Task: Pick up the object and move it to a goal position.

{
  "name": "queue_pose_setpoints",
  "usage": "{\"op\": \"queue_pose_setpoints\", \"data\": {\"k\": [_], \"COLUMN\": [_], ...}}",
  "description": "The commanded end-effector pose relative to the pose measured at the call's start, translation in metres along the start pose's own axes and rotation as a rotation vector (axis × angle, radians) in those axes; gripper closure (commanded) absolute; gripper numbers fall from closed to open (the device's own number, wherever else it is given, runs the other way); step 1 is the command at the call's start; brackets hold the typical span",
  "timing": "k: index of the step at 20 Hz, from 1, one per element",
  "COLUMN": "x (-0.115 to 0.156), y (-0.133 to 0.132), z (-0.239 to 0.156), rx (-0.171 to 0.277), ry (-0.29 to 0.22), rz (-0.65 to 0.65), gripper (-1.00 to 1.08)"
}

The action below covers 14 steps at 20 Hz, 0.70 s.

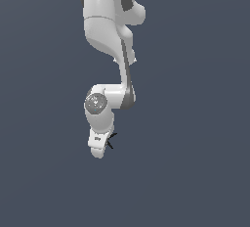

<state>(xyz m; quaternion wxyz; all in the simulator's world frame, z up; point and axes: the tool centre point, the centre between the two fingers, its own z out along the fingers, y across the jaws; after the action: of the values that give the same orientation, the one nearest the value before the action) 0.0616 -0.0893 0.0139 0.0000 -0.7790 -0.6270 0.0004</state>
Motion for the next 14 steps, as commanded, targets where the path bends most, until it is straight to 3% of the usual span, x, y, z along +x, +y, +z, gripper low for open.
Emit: {"op": "queue_pose_setpoints", "data": {"k": [1, 8, 14], "x": [0.001, 0.009, 0.025], "y": [0.0, -0.002, -0.007], "z": [-0.002, -0.03, -0.079], "rx": [0.0, 0.0, 0.0], "ry": [0.0, 0.0, -0.001], "rz": [0.0, -0.001, -0.001], "gripper": [1.08, 1.08, 1.08]}}
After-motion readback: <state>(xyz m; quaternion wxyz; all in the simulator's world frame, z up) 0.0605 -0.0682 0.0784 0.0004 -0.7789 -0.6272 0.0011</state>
